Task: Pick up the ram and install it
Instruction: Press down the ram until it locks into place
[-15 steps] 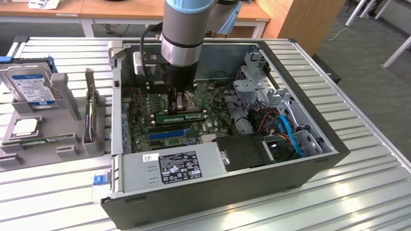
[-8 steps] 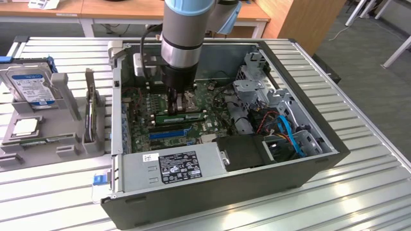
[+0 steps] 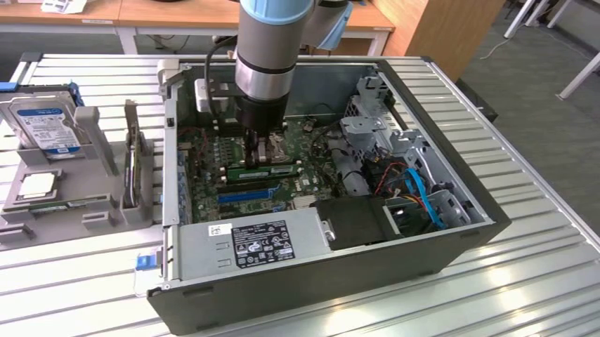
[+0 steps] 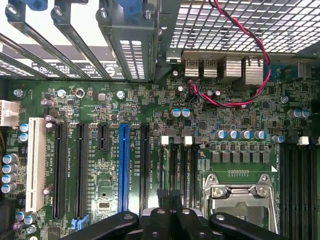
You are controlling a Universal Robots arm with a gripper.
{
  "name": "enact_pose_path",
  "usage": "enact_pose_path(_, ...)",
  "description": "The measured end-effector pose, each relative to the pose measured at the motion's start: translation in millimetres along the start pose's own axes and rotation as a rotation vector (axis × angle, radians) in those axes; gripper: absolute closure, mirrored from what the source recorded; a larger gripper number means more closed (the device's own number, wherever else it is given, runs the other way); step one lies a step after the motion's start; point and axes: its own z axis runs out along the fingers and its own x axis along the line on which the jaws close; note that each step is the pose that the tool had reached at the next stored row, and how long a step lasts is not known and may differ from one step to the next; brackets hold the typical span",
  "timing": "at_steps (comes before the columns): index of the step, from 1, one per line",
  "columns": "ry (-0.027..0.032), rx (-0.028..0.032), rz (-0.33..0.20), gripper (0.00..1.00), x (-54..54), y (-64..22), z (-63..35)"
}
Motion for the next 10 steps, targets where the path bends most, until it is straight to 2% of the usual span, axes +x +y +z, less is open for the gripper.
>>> enact_pose_path(10,0.0001,-0.0001,0.0,0.9,0.1,-0.1,2.5)
